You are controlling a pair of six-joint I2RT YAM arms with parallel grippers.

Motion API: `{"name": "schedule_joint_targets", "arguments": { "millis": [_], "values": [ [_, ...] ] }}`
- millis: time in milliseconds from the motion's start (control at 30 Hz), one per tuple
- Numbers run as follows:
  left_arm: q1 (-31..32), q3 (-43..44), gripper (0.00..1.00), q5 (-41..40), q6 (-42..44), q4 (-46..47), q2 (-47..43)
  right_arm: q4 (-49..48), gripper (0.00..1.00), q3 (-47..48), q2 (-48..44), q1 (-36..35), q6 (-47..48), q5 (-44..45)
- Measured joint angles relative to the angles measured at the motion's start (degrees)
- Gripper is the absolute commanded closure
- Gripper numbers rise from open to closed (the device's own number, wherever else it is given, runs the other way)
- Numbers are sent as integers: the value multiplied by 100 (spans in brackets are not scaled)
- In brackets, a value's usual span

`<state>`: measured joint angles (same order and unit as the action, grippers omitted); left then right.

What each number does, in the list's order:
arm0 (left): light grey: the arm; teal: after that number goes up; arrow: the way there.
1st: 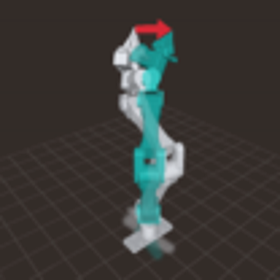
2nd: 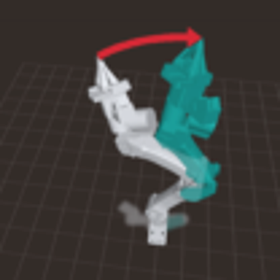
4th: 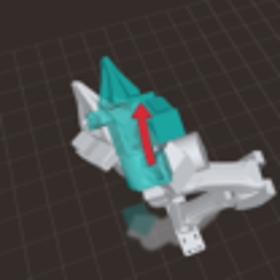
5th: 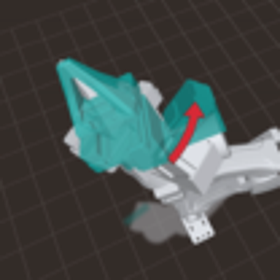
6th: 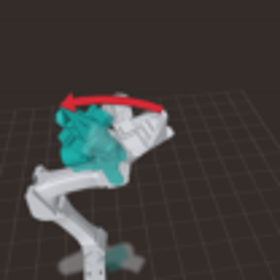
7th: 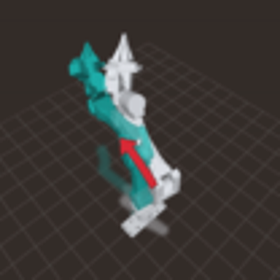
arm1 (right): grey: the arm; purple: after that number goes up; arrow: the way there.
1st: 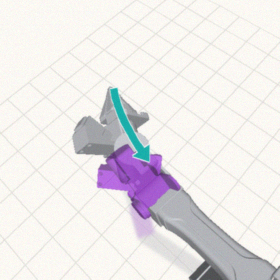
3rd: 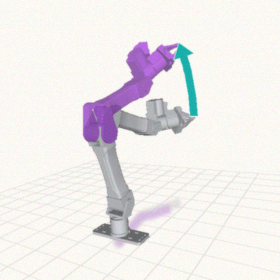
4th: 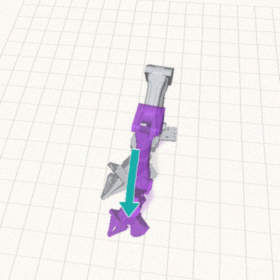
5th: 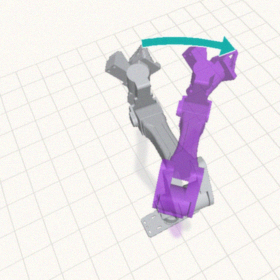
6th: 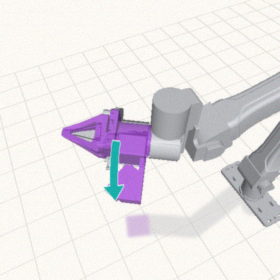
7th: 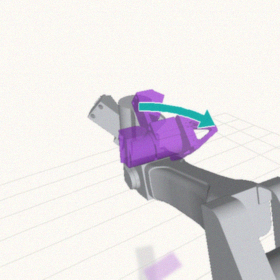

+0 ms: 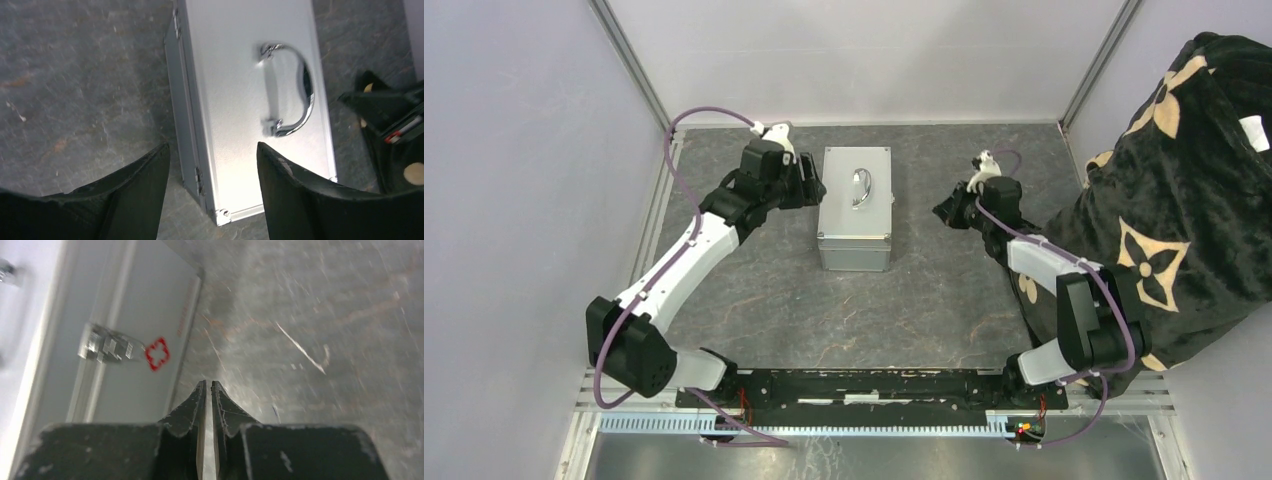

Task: Organize the medicine kit
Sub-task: Adjust the medicine box at the center of the board, then close the medicine box at the center of the board.

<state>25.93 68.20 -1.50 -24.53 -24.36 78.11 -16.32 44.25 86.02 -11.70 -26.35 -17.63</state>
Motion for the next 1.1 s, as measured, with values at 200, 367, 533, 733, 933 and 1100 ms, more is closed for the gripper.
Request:
{"name": "schedule_joint_targets", "arguments": {
  "millis": [200,367,533,733,933,1100],
  "values": [
    [-44,859,25,-138,20,20,208,85,100,-621,-337,293,-85,87],
    [-260,911,26,72,17,96,234,68,100,-638,-358,931,-66,-162],
    [-334,970,28,247,17,144,319,-387,100,-1134,-544,1425,-219,-654],
    [-332,1064,28,313,17,221,363,-1091,100,-1683,-737,1803,-586,-1257],
    [-334,1093,29,413,17,223,385,-1368,100,-1733,-994,2026,-868,-1272],
    [-330,1189,30,660,17,306,597,-1357,100,-1716,-1027,1799,-846,-809]
  ]
}}
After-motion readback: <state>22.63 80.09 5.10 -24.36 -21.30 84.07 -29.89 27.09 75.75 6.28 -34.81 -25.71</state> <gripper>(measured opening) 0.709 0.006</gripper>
